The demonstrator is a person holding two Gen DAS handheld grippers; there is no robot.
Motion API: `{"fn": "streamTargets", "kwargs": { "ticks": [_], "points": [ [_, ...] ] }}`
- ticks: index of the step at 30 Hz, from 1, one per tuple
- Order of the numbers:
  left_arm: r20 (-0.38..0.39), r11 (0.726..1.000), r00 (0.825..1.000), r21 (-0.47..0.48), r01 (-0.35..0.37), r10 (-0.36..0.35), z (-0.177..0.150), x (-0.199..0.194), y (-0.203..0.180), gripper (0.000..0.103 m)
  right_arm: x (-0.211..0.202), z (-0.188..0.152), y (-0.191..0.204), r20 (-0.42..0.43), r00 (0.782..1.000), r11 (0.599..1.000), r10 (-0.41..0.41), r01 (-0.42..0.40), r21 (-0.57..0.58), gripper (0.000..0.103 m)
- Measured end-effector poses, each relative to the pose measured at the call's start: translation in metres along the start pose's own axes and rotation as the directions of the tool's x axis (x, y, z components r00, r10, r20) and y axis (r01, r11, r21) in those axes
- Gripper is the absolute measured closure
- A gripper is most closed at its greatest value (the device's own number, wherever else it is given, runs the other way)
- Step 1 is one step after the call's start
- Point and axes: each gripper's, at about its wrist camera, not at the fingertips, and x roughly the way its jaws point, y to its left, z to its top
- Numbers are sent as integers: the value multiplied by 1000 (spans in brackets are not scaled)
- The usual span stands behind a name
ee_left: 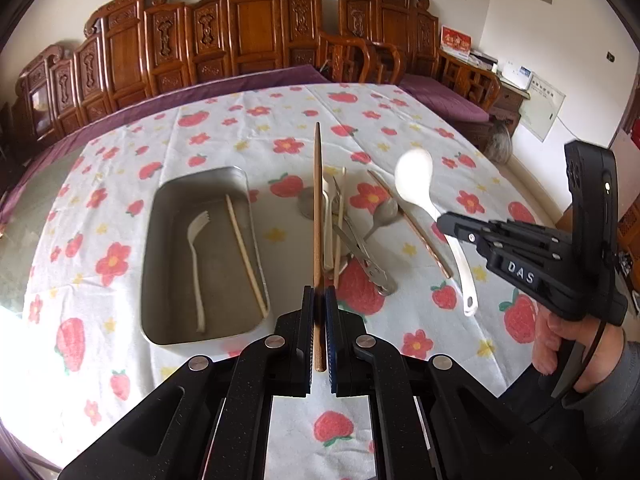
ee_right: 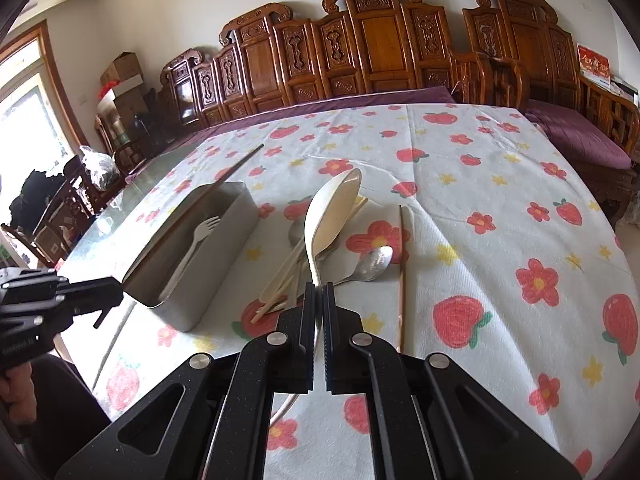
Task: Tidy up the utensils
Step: 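Carry the chopstick into the metal box and open the left tool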
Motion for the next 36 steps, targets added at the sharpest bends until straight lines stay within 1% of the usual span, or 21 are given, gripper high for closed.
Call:
{"fn": "streamTargets", "kwargs": {
  "ticks": [11,20,26,30,36],
  "points": [
    [43,999,999,-46,-28,30,1,-27,23,99,-33,6,23,18,1000,1000,-1,1,-18,99],
    [30,996,999,-78,-36,39,0,-30,52,99,-40,23,34,10,1000,1000,-6,6,-2,99],
    [-2,995,999,-91,-44,44,-4,-15,78,99,-31,36,48,8,1000,1000,0,0,-27,99],
    [-30,992,999,-118,-43,40,-8,1,95,99,-16,39,55,-2,1000,1000,21,-21,-18,99],
    [-77,991,996,-123,-46,36,-9,27,112,99,11,48,67,-39,998,998,51,-53,-34,99]
  ]
}}
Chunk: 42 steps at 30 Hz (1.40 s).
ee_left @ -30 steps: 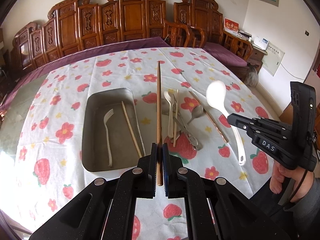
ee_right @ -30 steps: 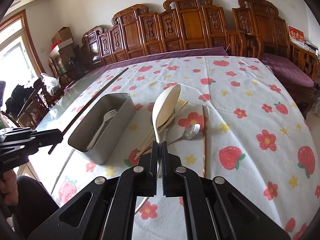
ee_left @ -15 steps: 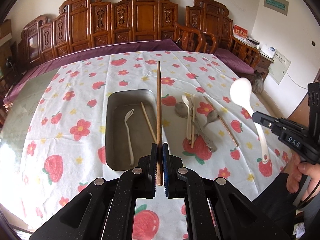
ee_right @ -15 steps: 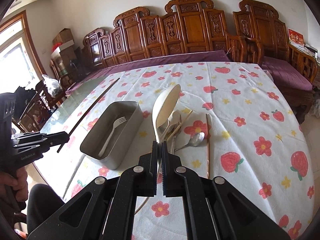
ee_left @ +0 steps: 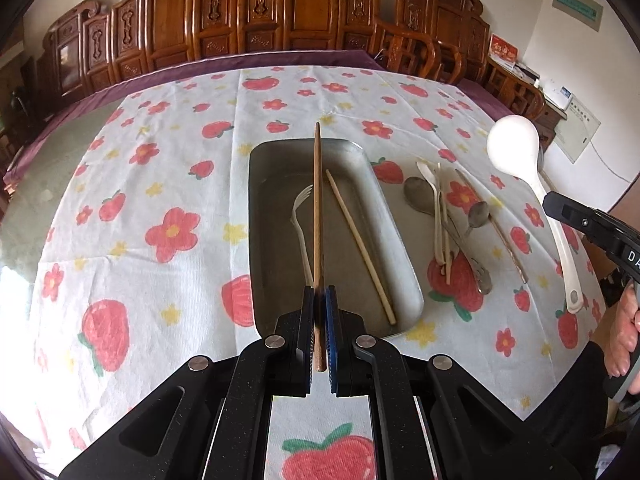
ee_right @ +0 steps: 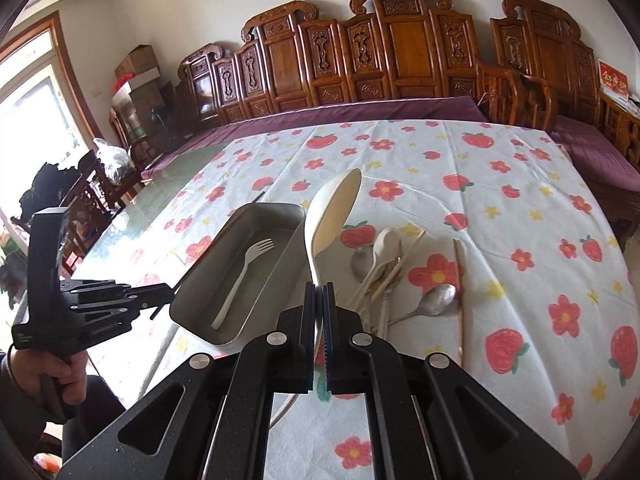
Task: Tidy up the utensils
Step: 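Carry the chopstick into the metal box and open the left tool, then lower the white spoon into the metal box and open the right tool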
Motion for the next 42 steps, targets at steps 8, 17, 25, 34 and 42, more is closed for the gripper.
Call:
{"fn": "streamTargets", "kwargs": {
  "ticks": [8,17,25,34,42],
  "points": [
    [-51,1000,999,11,7,-6,5,20,11,99,26,10,13,-26,999,1000,31,-31,-5,99],
    [-80,999,996,21,37,-35,8,33,12,98,45,14,24,-52,998,999,45,-46,-20,99],
    [-71,998,996,8,56,-56,9,35,15,98,59,14,35,-74,996,998,57,-59,-29,99],
    [0,999,999,-22,32,-32,19,8,28,98,75,20,57,-81,993,995,84,-88,-52,99],
    [78,997,996,-63,-40,45,29,-28,52,98,107,21,73,-114,990,994,84,-92,-65,99]
  ]
}}
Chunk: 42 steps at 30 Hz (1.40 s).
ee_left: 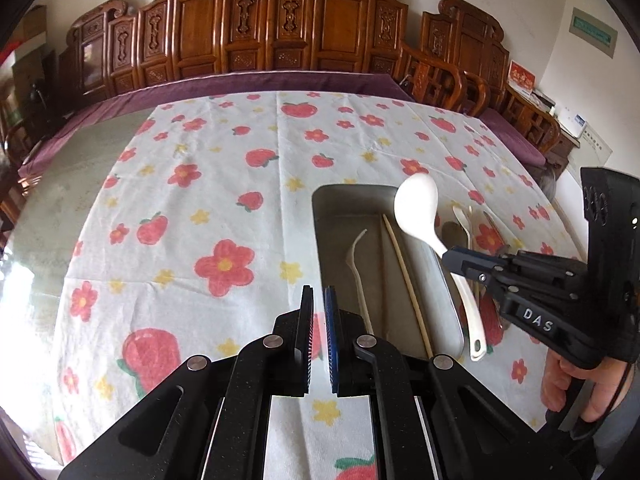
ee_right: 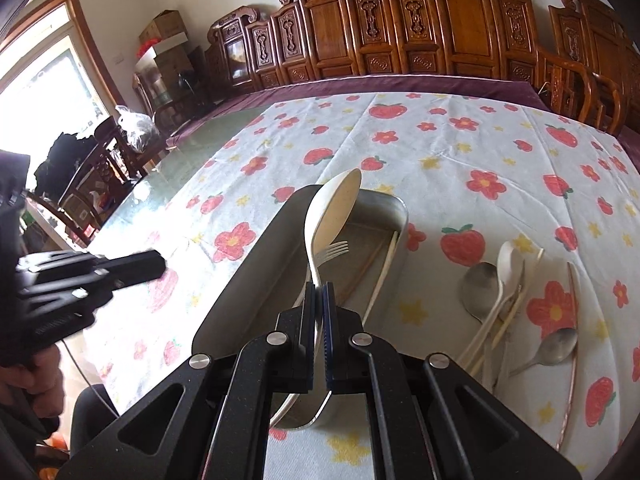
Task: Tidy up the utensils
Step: 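Lower the white spoon into the metal box and open the right tool, then reach the right tool to a wooden chopstick and close on it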
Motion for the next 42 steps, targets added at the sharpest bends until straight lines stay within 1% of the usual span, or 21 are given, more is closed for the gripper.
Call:
{"fn": "streamTargets", "kwargs": {
  "ticks": [4,12,17,21,25,31,42],
  "points": [
    [34,999,999,-23,-29,30,6,-14,11,98,17,1,5,-20,1000,1000,-22,22,-20,99],
    [68,998,996,-45,-53,56,10,-31,25,98,41,-1,8,-52,997,998,-60,59,-36,99],
    [68,997,996,-49,-59,62,8,-35,26,98,44,-1,8,-59,996,997,-73,71,-42,98],
    [67,997,996,-45,-59,62,6,-36,23,98,39,1,9,-44,996,996,-79,77,-47,97],
    [65,997,996,-37,-65,68,5,-37,18,98,26,2,8,-28,997,997,-69,68,-37,97],
    [64,997,995,-28,-73,74,4,-39,7,98,-10,4,7,23,998,998,-54,55,-34,97],
    [64,998,996,8,-56,56,2,-40,-32,98,-72,-4,-3,97,993,997,-63,67,-41,97]
  ]
}}
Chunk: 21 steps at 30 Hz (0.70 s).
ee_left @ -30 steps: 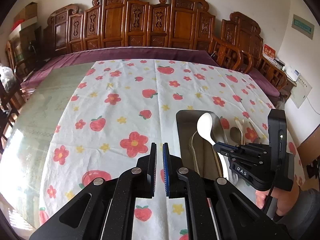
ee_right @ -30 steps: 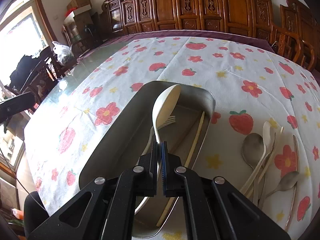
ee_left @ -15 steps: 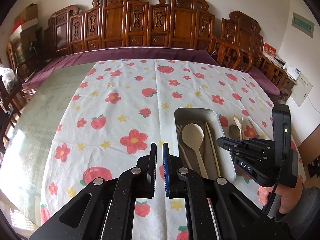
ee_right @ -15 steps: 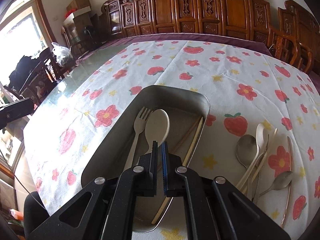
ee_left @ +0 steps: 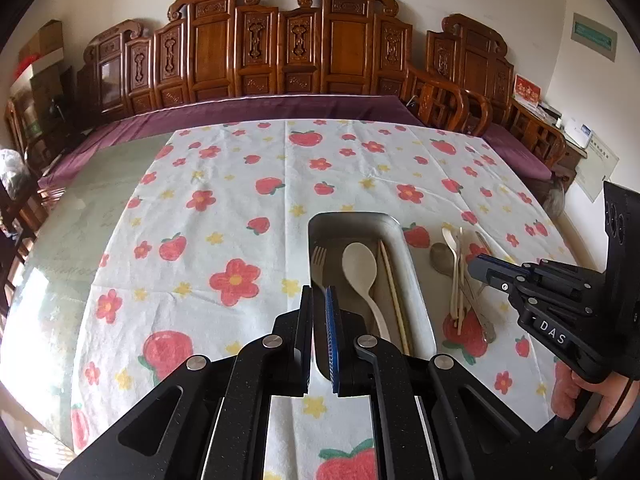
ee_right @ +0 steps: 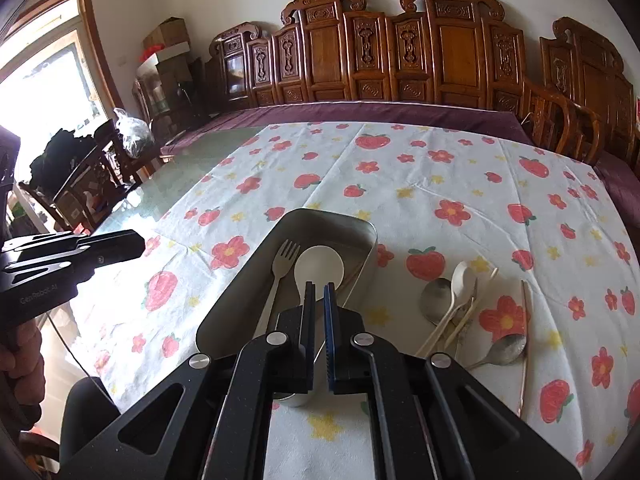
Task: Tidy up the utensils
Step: 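Reach the right tool to a wooden chopstick and close on it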
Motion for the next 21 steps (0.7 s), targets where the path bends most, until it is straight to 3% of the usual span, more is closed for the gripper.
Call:
{"fn": "streamTargets", "kwargs": {
  "ticks": [3,5,9,11,21],
  "points": [
    [1,1000,1000,13,7,-7,0,-1,-11,97,-15,-3,-7,15,1000,1000,-10,10,9,97],
    [5,1000,1000,18,10,-10,-1,-2,-17,84,-24,-7,-13,22,1000,1000,-16,15,17,97],
    [7,999,1000,24,23,-23,-3,-3,-28,78,-43,-23,-31,24,998,998,-50,49,31,97],
    [5,999,1000,31,28,-28,-4,-2,-34,71,-50,-32,-43,19,997,997,-70,69,39,97],
    [-35,996,997,62,70,-67,-11,14,-65,62,-53,-70,-109,-45,983,979,-179,182,90,97]
  ]
}}
